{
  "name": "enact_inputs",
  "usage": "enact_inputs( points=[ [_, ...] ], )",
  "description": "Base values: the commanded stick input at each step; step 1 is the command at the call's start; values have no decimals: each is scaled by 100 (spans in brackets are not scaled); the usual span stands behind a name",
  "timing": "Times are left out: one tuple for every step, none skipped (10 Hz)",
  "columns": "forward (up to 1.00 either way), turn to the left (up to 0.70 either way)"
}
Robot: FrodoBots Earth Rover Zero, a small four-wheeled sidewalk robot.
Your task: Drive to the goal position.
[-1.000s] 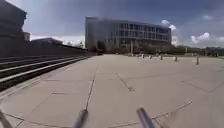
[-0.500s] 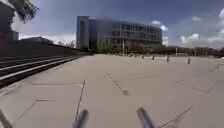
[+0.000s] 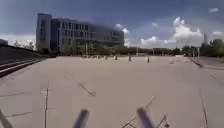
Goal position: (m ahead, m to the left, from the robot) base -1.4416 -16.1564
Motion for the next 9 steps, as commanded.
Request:
enact_inputs(
  points=[
    [100,-27],
    [100,-27],
    [100,-27],
    [100,-27],
    [100,-27],
    [100,-27],
    [100,-27],
    [100,-27],
    [100,-6]
  ],
)
